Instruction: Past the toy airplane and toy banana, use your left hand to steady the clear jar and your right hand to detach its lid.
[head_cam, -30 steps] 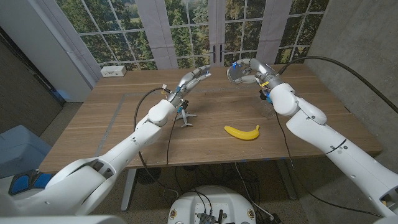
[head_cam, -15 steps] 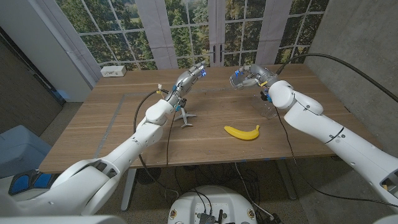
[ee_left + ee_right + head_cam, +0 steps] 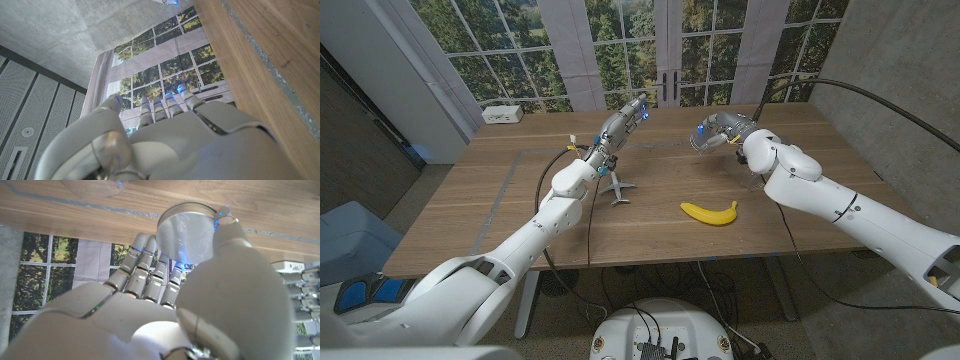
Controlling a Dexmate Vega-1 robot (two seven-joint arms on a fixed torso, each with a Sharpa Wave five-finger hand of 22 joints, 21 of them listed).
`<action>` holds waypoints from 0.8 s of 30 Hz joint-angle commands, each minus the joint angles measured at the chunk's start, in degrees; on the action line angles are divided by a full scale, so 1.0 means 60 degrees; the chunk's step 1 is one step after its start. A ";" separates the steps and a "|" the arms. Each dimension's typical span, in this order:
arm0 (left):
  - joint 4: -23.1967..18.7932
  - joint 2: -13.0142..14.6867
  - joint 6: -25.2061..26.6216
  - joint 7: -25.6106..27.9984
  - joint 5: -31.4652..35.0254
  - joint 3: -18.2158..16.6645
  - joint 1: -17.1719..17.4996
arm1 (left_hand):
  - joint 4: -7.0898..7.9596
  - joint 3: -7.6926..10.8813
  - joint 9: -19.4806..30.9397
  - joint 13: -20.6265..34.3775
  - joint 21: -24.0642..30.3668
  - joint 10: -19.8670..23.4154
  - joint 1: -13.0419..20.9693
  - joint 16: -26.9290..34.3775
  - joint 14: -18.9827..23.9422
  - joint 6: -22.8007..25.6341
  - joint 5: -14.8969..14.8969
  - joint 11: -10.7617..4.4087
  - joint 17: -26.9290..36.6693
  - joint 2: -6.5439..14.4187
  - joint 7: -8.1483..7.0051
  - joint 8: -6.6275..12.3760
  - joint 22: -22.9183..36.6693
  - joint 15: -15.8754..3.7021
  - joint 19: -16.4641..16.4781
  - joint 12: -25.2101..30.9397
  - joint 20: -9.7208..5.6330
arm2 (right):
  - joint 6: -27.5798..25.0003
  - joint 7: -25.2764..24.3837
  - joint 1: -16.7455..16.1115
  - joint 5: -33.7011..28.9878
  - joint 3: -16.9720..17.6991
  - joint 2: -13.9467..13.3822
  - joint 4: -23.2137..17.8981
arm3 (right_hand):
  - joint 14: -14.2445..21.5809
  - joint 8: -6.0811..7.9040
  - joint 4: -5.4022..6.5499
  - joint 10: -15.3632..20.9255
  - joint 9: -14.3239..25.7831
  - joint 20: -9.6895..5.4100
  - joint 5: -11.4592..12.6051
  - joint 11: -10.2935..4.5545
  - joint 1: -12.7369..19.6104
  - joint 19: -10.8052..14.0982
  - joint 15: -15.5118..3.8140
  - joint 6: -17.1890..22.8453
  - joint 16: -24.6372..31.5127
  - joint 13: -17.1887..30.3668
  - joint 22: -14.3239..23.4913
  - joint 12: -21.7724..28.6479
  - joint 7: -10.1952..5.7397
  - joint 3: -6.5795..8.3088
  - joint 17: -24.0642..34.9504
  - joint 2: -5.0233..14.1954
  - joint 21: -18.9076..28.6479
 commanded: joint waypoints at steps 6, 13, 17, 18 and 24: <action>-0.0044 -0.0119 0.0281 -0.0337 -0.0595 -0.0275 0.0089 | 0.0269 0.1372 -0.0008 -0.0035 0.0032 -0.0236 -0.0059 0.0035 -0.0267 -0.0067 0.0140 0.0123 -0.0015 0.0032 0.0223 0.0029 -0.0019 -0.0188 -0.0172 0.0092 -0.0731 | -0.0201 0.0859 0.0688 -0.2119 -0.1472 0.0326 0.0771 | -0.0120 0.0028 0.0141 0.0750 0.0034 -0.0074 0.0062 -0.0775 0.0130 -0.0057 -0.1409 0.0077 -0.0061 0.0040 0.0001 -0.0041 0.0031 0.0220 0.0016 0.2691 0.0009; -0.0068 -0.0124 0.0286 -0.0386 -0.0646 -0.0323 0.0110 | 0.0242 0.1893 -0.0015 -0.0047 0.0021 -0.0432 -0.0029 -0.0011 -0.0507 -0.0195 0.0138 0.0373 -0.0041 0.0000 0.0278 -0.0007 -0.0048 -0.0262 -0.0234 0.0054 -0.1072 | -0.0092 0.1118 0.0692 -0.2805 -0.1632 0.0540 0.1059 | -0.0186 0.0017 0.0125 0.0761 0.0027 -0.0069 0.0069 -0.0784 0.0053 -0.0055 -0.1378 0.0060 -0.0108 0.0039 -0.0002 -0.0061 0.0025 0.0229 -0.0015 0.2662 0.0008; -0.0068 -0.0130 0.0286 -0.0424 -0.0676 -0.0344 0.0115 | 0.0212 0.2007 -0.0016 -0.0049 0.0011 -0.0465 -0.0017 -0.0027 -0.0591 -0.0245 0.0137 0.0374 -0.0050 -0.0018 0.0300 -0.0014 -0.0054 -0.0239 -0.0266 0.0056 -0.1079 | -0.0135 0.1434 0.0741 -0.3288 -0.1783 0.0648 0.1193 | -0.0247 0.0000 0.0099 0.0718 0.0023 -0.0060 0.0067 -0.0773 0.0018 -0.0068 -0.1375 0.0027 -0.0145 0.0026 -0.0004 -0.0100 0.0013 0.0224 -0.0034 0.2612 0.0002; -0.0057 -0.0129 0.0278 -0.0440 -0.0672 -0.0344 0.0108 | 0.0207 0.2024 -0.0016 -0.0050 0.0010 -0.0471 -0.0016 -0.0025 -0.0592 -0.0247 0.0136 0.0374 -0.0051 -0.0020 0.0300 -0.0013 -0.0055 -0.0233 -0.0272 0.0056 -0.1075 | -0.0124 0.1509 0.0754 -0.3383 -0.1813 0.0685 0.1251 | -0.0272 -0.0021 0.0089 0.0695 0.0021 -0.0060 0.0069 -0.0767 0.0006 -0.0085 -0.1382 -0.0019 -0.0161 0.0015 -0.0004 -0.0122 0.0008 0.0233 -0.0042 0.2610 -0.0005; -0.0115 -0.0096 0.0281 -0.0432 -0.0675 -0.0372 0.0146 | 0.0172 0.2119 -0.0017 -0.0051 0.0004 -0.0520 -0.0007 -0.0018 -0.0615 -0.0289 0.0132 0.0358 -0.0059 -0.0040 0.0304 -0.0017 -0.0060 -0.0225 -0.0298 0.0050 -0.1049 | -0.0090 0.2063 0.0833 -0.3942 -0.1972 0.0865 0.1472 | -0.0408 -0.0101 0.0054 0.0522 0.0008 -0.0038 0.0060 -0.0748 -0.0092 -0.0134 -0.1357 -0.0193 -0.0240 -0.0033 -0.0009 -0.0252 0.0026 0.0243 -0.0086 0.2552 -0.0030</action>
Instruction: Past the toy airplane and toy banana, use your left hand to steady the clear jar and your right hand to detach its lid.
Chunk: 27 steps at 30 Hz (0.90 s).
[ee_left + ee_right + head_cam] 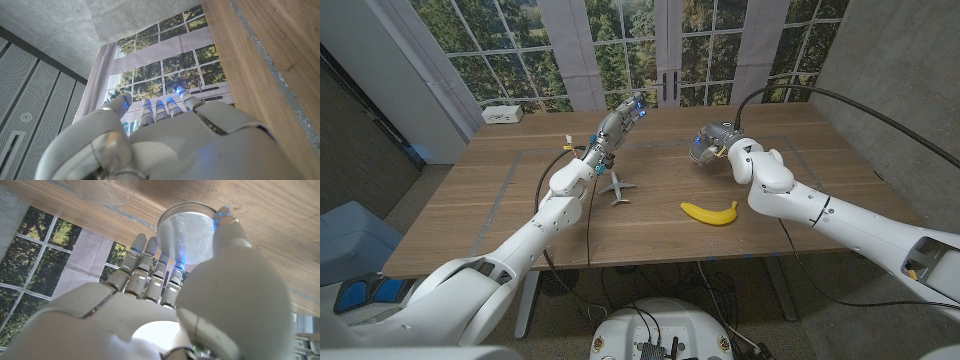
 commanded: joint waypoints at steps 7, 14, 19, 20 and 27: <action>-0.0148 0.0068 0.0021 -0.0041 -0.0077 -0.0100 0.0101 | -0.0072 0.0208 0.0028 -0.0011 0.0004 -0.0092 0.0001 -0.0010 -0.0109 -0.0090 0.0077 -0.0027 0.0019 -0.0070 0.0001 -0.0017 0.0004 -0.0223 -0.0035 0.0007 -0.0613 | -0.0190 0.2020 0.0385 -0.1986 -0.0679 0.0610 0.0674 | -0.0640 -0.0371 0.0122 -0.0394 -0.0050 0.0181 -0.0104 -0.0293 -0.0689 -0.0258 -0.1233 -0.0845 -0.0252 -0.0152 -0.0025 -0.0490 0.0260 0.0034 -0.0012 0.2284 -0.0160; -0.0157 0.0088 0.0019 -0.0092 -0.0099 -0.0110 0.0112 | -0.0122 0.0277 0.0027 -0.0012 0.0006 -0.0106 0.0007 -0.0005 -0.0120 -0.0108 0.0067 -0.0021 0.0012 -0.0088 0.0014 -0.0012 0.0000 -0.0205 -0.0041 0.0015 -0.0607 | -0.0383 0.3091 0.0564 -0.2665 -0.0868 0.0822 0.0850 | -0.1271 -0.0722 0.0138 -0.1273 -0.0099 0.0426 -0.0338 0.0059 -0.1234 -0.0492 -0.0828 -0.1563 -0.0458 -0.0268 -0.0036 -0.0606 0.0457 -0.0230 -0.0093 0.1970 -0.0355; -0.0189 0.0104 0.0014 -0.0121 -0.0114 -0.0114 0.0136 | -0.0152 0.0312 0.0027 -0.0012 0.0007 -0.0118 0.0010 -0.0002 -0.0123 -0.0116 0.0062 -0.0012 0.0008 -0.0098 0.0024 -0.0009 -0.0001 -0.0204 -0.0042 0.0017 -0.0600 | -0.0634 0.4065 0.0771 -0.3420 -0.1117 0.1033 0.1063 | -0.1920 -0.1089 0.0215 -0.2278 -0.0150 0.0708 -0.0605 0.0229 -0.1893 -0.0884 -0.0554 -0.2366 -0.0662 -0.0415 -0.0046 -0.0626 0.0722 -0.0539 -0.0194 0.1662 -0.0692; -0.0199 0.0105 0.0016 -0.0114 -0.0116 -0.0117 0.0143 | -0.0161 0.0322 0.0027 -0.0012 0.0008 -0.0111 0.0011 0.0000 -0.0121 -0.0118 0.0061 -0.0005 0.0007 -0.0100 0.0022 -0.0008 -0.0002 -0.0204 -0.0042 0.0022 -0.0600 | -0.0685 0.4315 0.0830 -0.3592 -0.1174 0.1085 0.1123 | -0.2076 -0.1198 0.0244 -0.2596 -0.0164 0.0764 -0.0595 0.0306 -0.2094 -0.0922 -0.0492 -0.2645 -0.0700 -0.0463 -0.0047 -0.0627 0.0793 -0.0637 -0.0219 0.1581 -0.0778; -0.0240 0.0126 0.0011 -0.0107 -0.0110 -0.0121 0.0170 | -0.0226 0.0391 0.0027 -0.0013 0.0008 -0.0115 0.0021 0.0005 -0.0122 -0.0126 0.0051 -0.0012 0.0000 -0.0112 0.0040 -0.0001 -0.0005 -0.0194 -0.0049 0.0030 -0.0571 | -0.0857 0.5583 0.1007 -0.4400 -0.1233 0.1373 0.1385 | -0.3302 -0.1476 0.0586 -0.4484 -0.0306 0.1298 0.0085 0.0674 -0.3573 -0.1717 0.0115 -0.4612 -0.1026 -0.0840 -0.0047 -0.0564 0.1261 -0.1512 -0.0527 0.0903 -0.1742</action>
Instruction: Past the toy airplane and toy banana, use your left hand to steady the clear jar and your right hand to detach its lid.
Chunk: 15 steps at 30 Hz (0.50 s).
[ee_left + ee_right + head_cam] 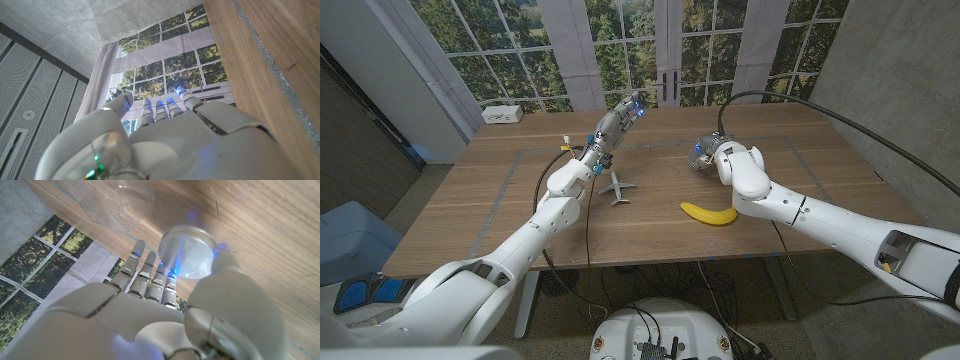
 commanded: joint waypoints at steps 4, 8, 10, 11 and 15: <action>-0.0090 0.0057 -0.0008 -0.0019 -0.0001 -0.0014 0.0055 | -0.0052 0.0136 0.0025 0.0030 0.0009 -0.0075 0.0025 0.0008 -0.0066 -0.0059 0.0048 0.0040 -0.0004 -0.0116 0.0013 0.0002 -0.0009 -0.0189 -0.0054 0.0031 -0.0562 | -0.0343 0.2157 0.0197 -0.1475 -0.0009 0.0489 0.0341 | -0.1017 -0.0039 0.0333 -0.1310 -0.0111 0.0312 0.0568 0.0227 -0.1130 -0.0918 0.0150 -0.1520 -0.0193 -0.0275 0.0003 0.0054 0.0175 -0.0844 -0.0212 -0.0667 -0.0910; -0.0117 0.0078 -0.0021 0.0006 0.0025 -0.0014 0.0068 | -0.0078 0.0160 0.0025 0.0030 0.0008 -0.0078 0.0029 0.0009 -0.0067 -0.0074 0.0045 0.0032 -0.0006 -0.0120 0.0014 -0.0001 -0.0010 -0.0180 -0.0059 0.0033 -0.0560 | -0.0273 0.1612 -0.0215 -0.0812 0.0710 0.0403 -0.0056 | -0.1098 -0.0002 0.0580 -0.1468 -0.0132 0.0685 0.0668 0.0476 -0.1552 -0.0905 0.0457 -0.1716 -0.0143 -0.0342 0.0005 0.0092 0.0443 -0.1012 -0.0239 -0.0535 -0.1061; -0.0139 0.0088 -0.0002 -0.0013 -0.0001 -0.0019 0.0080 | -0.0093 0.0173 0.0025 0.0030 0.0008 -0.0077 0.0031 0.0008 -0.0072 -0.0075 0.0043 0.0037 -0.0007 -0.0123 0.0013 0.0001 -0.0011 -0.0178 -0.0059 0.0036 -0.0552 | -0.0110 0.0877 -0.0616 -0.0051 0.1332 0.0306 -0.0400 | -0.1136 0.0050 0.0690 -0.1454 -0.0139 0.0704 0.0699 0.0524 -0.1726 -0.0882 0.0458 -0.1657 -0.0133 -0.0369 0.0007 0.0122 0.0450 -0.1041 -0.0247 -0.0425 -0.1103; -0.0143 0.0093 -0.0016 -0.0004 0.0012 -0.0019 0.0085 | -0.0102 0.0179 0.0025 0.0030 0.0009 -0.0082 0.0032 0.0008 -0.0072 -0.0085 0.0042 0.0034 -0.0008 -0.0126 0.0006 -0.0002 -0.0011 -0.0176 -0.0059 0.0035 -0.0544 | -0.0050 0.0516 -0.0792 0.0206 0.1555 0.0246 -0.0567 | -0.1228 0.0089 0.0763 -0.1448 -0.0144 0.0720 0.0719 0.0530 -0.1831 -0.0888 0.0463 -0.1587 -0.0151 -0.0390 0.0007 0.0137 0.0423 -0.1047 -0.0254 -0.0327 -0.1142; -0.0186 0.0119 -0.0003 -0.0005 0.0001 -0.0026 0.0110 | -0.0143 0.0207 0.0024 0.0029 0.0007 -0.0104 0.0035 0.0008 -0.0078 -0.0098 0.0036 0.0008 -0.0010 -0.0138 -0.0009 -0.0001 -0.0013 -0.0177 -0.0068 0.0031 -0.0530 | 0.0402 -0.0976 -0.1530 0.1688 0.2643 0.0055 -0.1133 | -0.1509 0.0171 0.1087 -0.1417 -0.0166 0.0759 0.0661 0.0648 -0.2333 -0.1113 0.0516 -0.1423 -0.0187 -0.0493 0.0006 0.0182 0.0437 -0.1049 -0.0303 0.0139 -0.1386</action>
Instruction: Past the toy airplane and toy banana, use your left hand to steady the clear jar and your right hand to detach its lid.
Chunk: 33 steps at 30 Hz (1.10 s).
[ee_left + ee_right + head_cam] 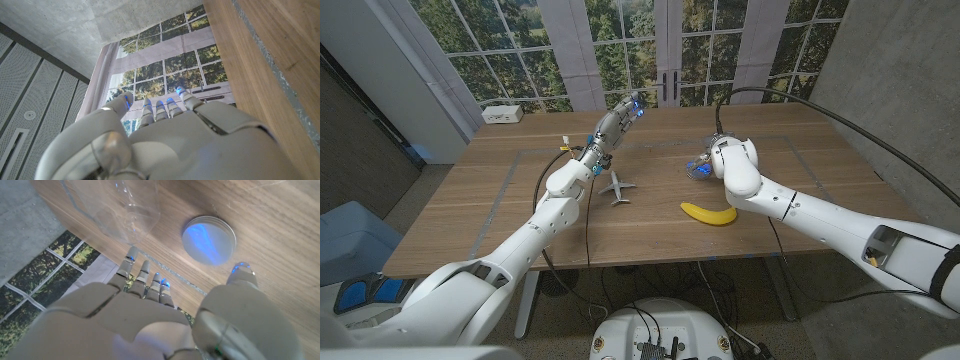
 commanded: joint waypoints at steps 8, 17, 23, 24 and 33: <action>-0.0192 0.0120 -0.0003 0.0007 0.0002 -0.0028 0.0106 | -0.0079 0.0123 0.0023 0.0027 0.0005 -0.0107 -0.0008 0.0009 -0.0087 -0.0051 0.0026 0.0000 -0.0013 -0.0109 -0.0071 0.0002 0.0033 -0.0181 -0.0079 0.0037 -0.0514 | 0.1262 -0.4305 -0.2173 0.4390 0.3230 -0.0537 -0.1617 | -0.0504 0.0191 0.0424 -0.0019 -0.0024 -0.0146 -0.0227 0.0116 -0.0789 -0.0421 -0.0027 0.0567 -0.0050 -0.0248 -0.0014 0.0083 -0.0340 0.0042 -0.0156 0.0652 -0.0509; -0.0415 0.0262 0.0066 0.0043 -0.0013 -0.0060 0.0215 | -0.0140 0.0156 0.0023 0.0026 0.0007 -0.0104 -0.0016 0.0014 -0.0089 -0.0046 0.0012 -0.0008 -0.0013 -0.0120 -0.0071 0.0011 0.0032 -0.0185 -0.0084 0.0045 -0.0501 | 0.1834 -0.5498 -0.2589 0.6609 0.4030 -0.0654 -0.1710 | -0.1004 0.0125 0.0499 -0.0008 -0.0082 -0.0988 -0.0557 -0.0019 -0.1051 -0.0527 -0.0329 0.0659 -0.0231 -0.0620 -0.0050 0.0064 -0.0554 0.0162 -0.0639 0.1112 -0.0919; -0.0602 0.0397 0.0088 0.0087 -0.0010 -0.0104 0.0310 | -0.0178 0.0169 0.0023 0.0026 0.0009 -0.0109 -0.0026 0.0011 -0.0106 -0.0050 0.0002 -0.0031 -0.0014 -0.0133 -0.0090 0.0013 0.0031 -0.0213 -0.0082 0.0047 -0.0499 | 0.2722 -0.6539 -0.3046 0.8250 0.4729 -0.0621 -0.1611 | -0.1062 0.0118 0.0640 0.0101 -0.0113 -0.1374 -0.0673 -0.0149 -0.1296 -0.0553 -0.0517 0.0778 -0.0229 -0.0830 -0.0059 0.0083 -0.0411 0.0251 -0.0920 0.1477 -0.1125; -0.0627 0.0413 0.0079 0.0099 -0.0008 -0.0113 0.0325 | -0.0186 0.0171 0.0023 0.0026 0.0009 -0.0116 -0.0029 0.0011 -0.0106 -0.0053 -0.0001 -0.0029 -0.0014 -0.0136 -0.0088 0.0012 0.0031 -0.0216 -0.0084 0.0045 -0.0497 | 0.2926 -0.6750 -0.3136 0.8475 0.4827 -0.0614 -0.1581 | -0.1059 0.0120 0.0678 0.0132 -0.0118 -0.1410 -0.0689 -0.0182 -0.1357 -0.0562 -0.0545 0.0809 -0.0222 -0.0869 -0.0060 0.0088 -0.0411 0.0267 -0.0969 0.1554 -0.1164; -0.0764 0.0568 0.0078 0.0074 -0.0076 -0.0197 0.0419 | -0.0237 0.0180 0.0023 0.0025 0.0015 -0.0124 -0.0051 0.0015 -0.0112 -0.0077 -0.0018 -0.0035 -0.0013 -0.0148 -0.0098 0.0008 0.0031 -0.0231 -0.0076 0.0047 -0.0487 | 0.4408 -0.7617 -0.3517 1.0446 0.5384 -0.0586 -0.1140 | -0.1005 0.0111 0.1122 0.0359 -0.0166 -0.2060 -0.0725 -0.0266 -0.1938 -0.0543 -0.0892 0.1082 -0.0171 -0.1241 -0.0071 0.0090 -0.0116 0.0518 -0.1389 0.2232 -0.1495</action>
